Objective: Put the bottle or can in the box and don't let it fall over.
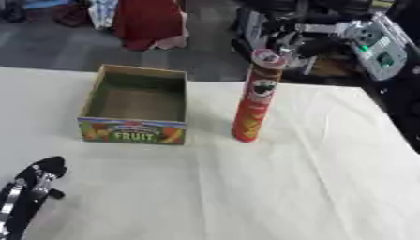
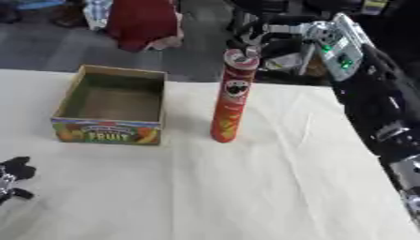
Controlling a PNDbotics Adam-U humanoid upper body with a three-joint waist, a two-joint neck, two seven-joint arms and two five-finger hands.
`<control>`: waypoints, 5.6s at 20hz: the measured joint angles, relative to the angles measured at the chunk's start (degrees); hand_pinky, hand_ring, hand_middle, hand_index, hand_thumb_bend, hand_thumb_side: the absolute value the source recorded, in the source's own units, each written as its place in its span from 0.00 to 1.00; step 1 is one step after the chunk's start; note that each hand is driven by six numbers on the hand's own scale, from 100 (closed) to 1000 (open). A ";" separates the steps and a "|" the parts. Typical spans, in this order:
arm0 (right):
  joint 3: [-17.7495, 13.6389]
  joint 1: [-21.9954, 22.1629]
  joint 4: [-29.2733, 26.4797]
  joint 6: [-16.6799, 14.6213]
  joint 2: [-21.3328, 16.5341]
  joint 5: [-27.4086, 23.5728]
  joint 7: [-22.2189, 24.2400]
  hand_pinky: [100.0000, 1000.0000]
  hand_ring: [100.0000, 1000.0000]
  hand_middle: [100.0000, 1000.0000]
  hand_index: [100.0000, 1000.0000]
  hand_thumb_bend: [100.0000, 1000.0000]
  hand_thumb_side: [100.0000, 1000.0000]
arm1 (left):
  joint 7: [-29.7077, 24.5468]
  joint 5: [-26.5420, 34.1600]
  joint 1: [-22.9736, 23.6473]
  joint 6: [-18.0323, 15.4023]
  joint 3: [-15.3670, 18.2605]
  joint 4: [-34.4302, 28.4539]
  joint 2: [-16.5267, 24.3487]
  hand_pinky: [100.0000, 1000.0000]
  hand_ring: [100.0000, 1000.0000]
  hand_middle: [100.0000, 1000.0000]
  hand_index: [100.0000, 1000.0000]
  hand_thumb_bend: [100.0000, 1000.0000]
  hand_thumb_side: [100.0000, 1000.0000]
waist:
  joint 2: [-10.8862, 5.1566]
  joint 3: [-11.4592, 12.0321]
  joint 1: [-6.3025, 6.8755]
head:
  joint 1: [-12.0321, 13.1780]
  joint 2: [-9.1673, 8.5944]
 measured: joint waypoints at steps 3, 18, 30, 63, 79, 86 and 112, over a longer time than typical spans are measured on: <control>-0.08 -0.60 1.43 0.04 1.12 1.07 -0.06 0.82 0.94 1.00 1.00 0.00 0.93 | -0.08 0.00 -0.01 -0.03 -0.01 0.00 0.00 0.49 0.74 0.62 0.81 0.53 0.84 | 0.00 0.00 0.02 | -0.24 -0.01; 0.85 -1.08 1.61 -1.18 2.21 3.50 2.48 0.85 0.95 1.00 1.00 0.07 0.95 | -0.11 0.00 -0.01 -0.03 -0.31 0.00 -0.01 0.49 0.74 0.62 0.81 0.52 0.84 | 0.00 -0.10 0.13 | -0.78 -0.47; 1.38 -0.65 0.90 -1.13 2.22 8.61 4.60 0.80 0.91 1.00 1.00 0.03 0.56 | -0.11 0.00 -0.04 -0.03 -0.31 0.00 -0.01 0.50 0.74 0.62 0.81 0.52 0.84 | 0.00 0.03 0.13 | -1.21 -0.93; -0.10 -2.22 1.09 1.65 2.88 10.09 -1.31 0.26 0.53 0.92 1.00 0.00 0.15 | -0.12 0.00 -0.47 -0.03 -0.32 0.00 -0.03 0.50 0.74 0.62 0.81 0.52 0.84 | 0.00 0.57 0.15 | -2.23 -1.47; -0.38 -11.08 -1.33 2.21 8.65 9.58 -2.80 0.23 0.52 0.92 0.99 0.00 0.11 | -1.26 0.17 -2.31 -0.27 -1.44 0.00 -0.08 0.50 0.74 0.62 0.81 0.53 0.84 | 0.47 4.46 0.14 | -5.63 -3.14; -0.79 -13.02 -1.09 2.57 11.44 9.61 -3.91 0.22 0.51 0.91 0.99 0.00 0.09 | -2.32 0.29 -4.09 -0.43 -2.63 -0.01 -0.58 0.50 0.74 0.62 0.81 0.53 0.84 | 0.92 7.88 0.10 | -8.39 -4.28; 0.48 -5.55 -10.40 -0.86 7.85 3.28 -12.90 0.76 0.84 0.96 1.00 0.00 0.52 | -2.91 0.50 -3.86 -0.34 -3.06 0.00 -0.61 0.50 0.74 0.62 0.80 0.53 0.84 | 1.12 4.87 -0.66 | -6.73 -3.85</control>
